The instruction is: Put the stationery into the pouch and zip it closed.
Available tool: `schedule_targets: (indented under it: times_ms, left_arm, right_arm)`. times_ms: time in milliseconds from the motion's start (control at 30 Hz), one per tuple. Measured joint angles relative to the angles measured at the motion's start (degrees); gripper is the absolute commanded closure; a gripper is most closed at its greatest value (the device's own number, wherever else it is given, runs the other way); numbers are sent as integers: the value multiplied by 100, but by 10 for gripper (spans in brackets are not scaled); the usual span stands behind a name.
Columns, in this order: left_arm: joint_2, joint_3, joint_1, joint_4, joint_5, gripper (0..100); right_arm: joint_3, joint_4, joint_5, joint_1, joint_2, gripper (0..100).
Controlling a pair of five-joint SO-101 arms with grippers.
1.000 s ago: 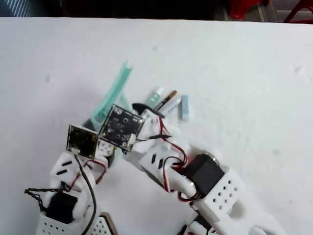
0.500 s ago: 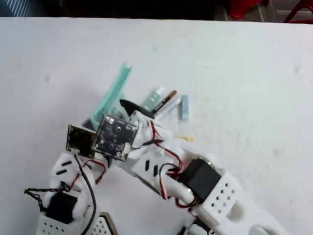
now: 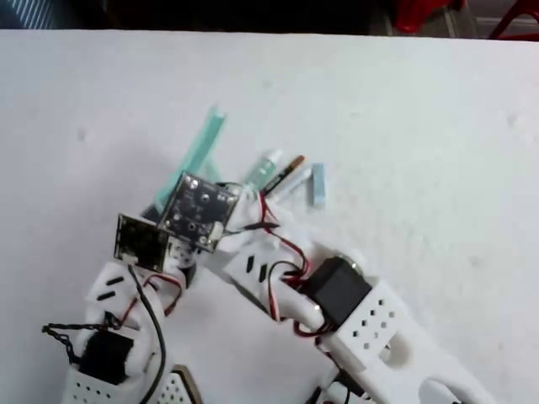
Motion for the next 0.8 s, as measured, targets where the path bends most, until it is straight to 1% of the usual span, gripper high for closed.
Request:
schedule_targets:
  times_ms: [133, 267, 333, 433, 633, 800]
  left_arm:
    - [9, 0, 0, 0, 0, 964]
    - [9, 0, 9, 0, 0, 847]
    - [9, 0, -26, 9, -9, 813]
    - [-35, -44, -26, 246, -18, 810]
    - [-18, -545, -26, 1090, -26, 812]
    - [0, -791, -26, 1398, -26, 811]
  right_arm:
    - [0, -9, -18, 158, 18, 981]
    - [-9, -9, -18, 264, 26, 981]
    - [-9, 18, -18, 273, -18, 981]
    - [9, 35, 9, 290, -220, 981]
    - [9, 35, 18, 299, -431, 981]
    - [9, 35, 18, 299, -440, 981]
